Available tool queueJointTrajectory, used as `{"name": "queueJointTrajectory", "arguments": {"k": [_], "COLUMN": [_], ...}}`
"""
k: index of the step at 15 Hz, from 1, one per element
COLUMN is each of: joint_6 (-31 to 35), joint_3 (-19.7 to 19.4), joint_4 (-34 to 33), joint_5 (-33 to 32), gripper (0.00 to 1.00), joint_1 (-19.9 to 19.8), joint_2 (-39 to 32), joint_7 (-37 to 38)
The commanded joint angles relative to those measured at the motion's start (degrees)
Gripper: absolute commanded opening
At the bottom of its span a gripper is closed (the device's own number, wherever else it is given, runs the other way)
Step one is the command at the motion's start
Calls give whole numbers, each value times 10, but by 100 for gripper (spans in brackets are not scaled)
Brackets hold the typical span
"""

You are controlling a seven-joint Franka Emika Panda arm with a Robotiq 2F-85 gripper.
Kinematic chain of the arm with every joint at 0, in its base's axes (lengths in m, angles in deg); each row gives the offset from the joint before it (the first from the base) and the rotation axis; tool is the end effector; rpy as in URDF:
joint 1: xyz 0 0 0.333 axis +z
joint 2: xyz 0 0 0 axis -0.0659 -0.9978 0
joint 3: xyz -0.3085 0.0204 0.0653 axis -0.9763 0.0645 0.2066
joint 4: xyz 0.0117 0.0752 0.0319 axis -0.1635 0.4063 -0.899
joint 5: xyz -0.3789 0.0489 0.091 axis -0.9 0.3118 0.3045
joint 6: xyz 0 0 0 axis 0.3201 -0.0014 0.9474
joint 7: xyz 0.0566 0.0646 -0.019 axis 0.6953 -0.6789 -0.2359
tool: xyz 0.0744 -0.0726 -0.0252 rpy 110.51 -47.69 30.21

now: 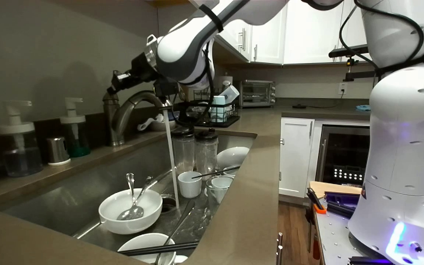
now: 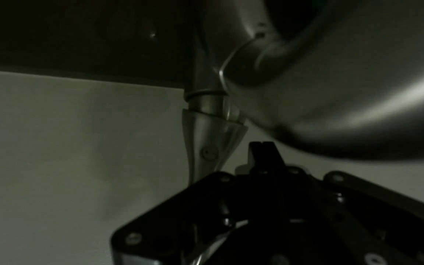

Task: Open the faucet

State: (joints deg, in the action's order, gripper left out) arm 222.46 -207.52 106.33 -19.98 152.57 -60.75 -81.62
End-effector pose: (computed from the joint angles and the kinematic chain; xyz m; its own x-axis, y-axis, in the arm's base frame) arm 0.6156 0.0436 0.4264 0.4490 0.1337 0.8835 0.2071 -0.9774 0.0427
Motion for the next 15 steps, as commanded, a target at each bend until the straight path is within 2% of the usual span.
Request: {"name": "queueJointTrajectory", "arguments": {"k": [1, 8, 15], "joint_6": [0, 0, 0], "joint_3": [21, 77, 188], "joint_4": [35, 57, 103], "joint_5": [-5, -18, -38], "gripper": [3, 3, 3], "joint_1": [-24, -89, -212], "joint_2": [-30, -55, -83], "joint_7": [20, 28, 63]}}
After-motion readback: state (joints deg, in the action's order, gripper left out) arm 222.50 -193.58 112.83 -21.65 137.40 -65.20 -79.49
